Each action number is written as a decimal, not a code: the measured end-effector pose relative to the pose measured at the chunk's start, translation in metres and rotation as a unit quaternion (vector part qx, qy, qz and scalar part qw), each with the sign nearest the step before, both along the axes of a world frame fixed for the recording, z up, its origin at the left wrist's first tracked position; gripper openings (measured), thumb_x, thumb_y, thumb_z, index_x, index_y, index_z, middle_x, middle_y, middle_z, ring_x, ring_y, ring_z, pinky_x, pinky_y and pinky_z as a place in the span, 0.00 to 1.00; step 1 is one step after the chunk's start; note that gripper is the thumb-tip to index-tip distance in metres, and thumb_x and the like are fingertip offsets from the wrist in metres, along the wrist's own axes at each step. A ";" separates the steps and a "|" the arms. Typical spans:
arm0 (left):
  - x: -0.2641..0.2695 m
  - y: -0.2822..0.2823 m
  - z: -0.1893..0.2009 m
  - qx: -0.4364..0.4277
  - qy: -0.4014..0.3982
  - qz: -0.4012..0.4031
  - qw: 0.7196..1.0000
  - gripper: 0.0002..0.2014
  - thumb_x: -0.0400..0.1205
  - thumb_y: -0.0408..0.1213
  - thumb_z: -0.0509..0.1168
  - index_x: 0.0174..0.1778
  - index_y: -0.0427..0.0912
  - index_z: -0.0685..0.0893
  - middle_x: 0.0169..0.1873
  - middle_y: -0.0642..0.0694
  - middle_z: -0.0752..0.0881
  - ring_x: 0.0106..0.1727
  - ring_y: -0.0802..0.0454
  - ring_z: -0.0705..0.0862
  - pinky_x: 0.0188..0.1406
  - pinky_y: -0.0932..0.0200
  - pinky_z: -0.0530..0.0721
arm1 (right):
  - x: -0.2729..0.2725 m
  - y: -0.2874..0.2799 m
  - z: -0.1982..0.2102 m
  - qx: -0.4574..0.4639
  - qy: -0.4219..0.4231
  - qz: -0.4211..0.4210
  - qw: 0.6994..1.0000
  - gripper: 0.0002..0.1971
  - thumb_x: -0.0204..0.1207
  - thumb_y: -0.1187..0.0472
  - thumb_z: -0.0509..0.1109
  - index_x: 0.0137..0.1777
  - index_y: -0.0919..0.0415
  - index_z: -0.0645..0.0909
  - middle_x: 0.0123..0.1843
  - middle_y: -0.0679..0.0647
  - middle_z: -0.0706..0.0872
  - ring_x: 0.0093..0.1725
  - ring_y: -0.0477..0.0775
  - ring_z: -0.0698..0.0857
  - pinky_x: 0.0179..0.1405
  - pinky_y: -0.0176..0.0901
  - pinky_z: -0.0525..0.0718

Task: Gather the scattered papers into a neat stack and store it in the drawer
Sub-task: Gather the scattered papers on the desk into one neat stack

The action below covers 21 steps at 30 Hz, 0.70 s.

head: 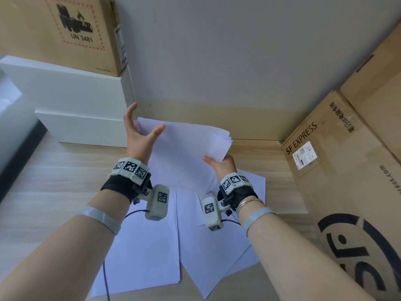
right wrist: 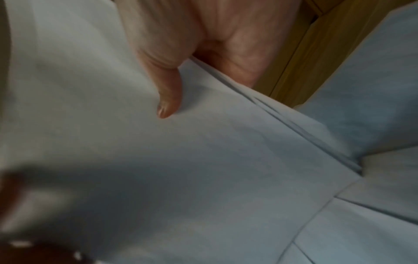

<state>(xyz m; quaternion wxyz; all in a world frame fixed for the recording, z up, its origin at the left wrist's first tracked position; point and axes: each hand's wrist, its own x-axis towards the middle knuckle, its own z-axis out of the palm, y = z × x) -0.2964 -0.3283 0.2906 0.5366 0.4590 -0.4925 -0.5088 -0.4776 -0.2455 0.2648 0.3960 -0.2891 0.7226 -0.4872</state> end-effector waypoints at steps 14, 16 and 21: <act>0.013 0.004 -0.039 0.118 -0.046 -0.067 0.990 0.14 0.72 0.24 0.72 0.51 0.39 0.80 0.39 0.52 0.83 0.40 0.58 0.83 0.34 0.73 0.83 | -0.004 -0.033 0.044 -0.180 -0.010 -0.086 0.980 0.13 0.78 0.60 0.66 0.31 0.53 0.75 0.31 0.49 0.75 0.32 0.38 0.74 0.35 0.29 0.71; 0.016 0.003 -0.042 0.120 -0.041 -0.079 0.989 0.13 0.72 0.24 0.72 0.45 0.45 0.81 0.41 0.52 0.84 0.41 0.57 0.83 0.41 0.67 0.82 | -0.007 -0.030 0.041 -0.198 -0.021 -0.097 0.975 0.12 0.76 0.67 0.65 0.32 0.54 0.76 0.29 0.50 0.72 0.23 0.33 0.70 0.25 0.24 0.68; 0.020 0.004 -0.059 0.157 -0.060 -0.113 0.979 0.13 0.72 0.25 0.72 0.40 0.50 0.83 0.41 0.51 0.86 0.43 0.52 0.83 0.48 0.58 0.80 | -0.006 -0.022 0.027 -0.205 -0.077 -0.026 0.975 0.15 0.63 0.42 0.72 0.48 0.43 0.78 0.48 0.47 0.80 0.51 0.40 0.82 0.56 0.35 0.77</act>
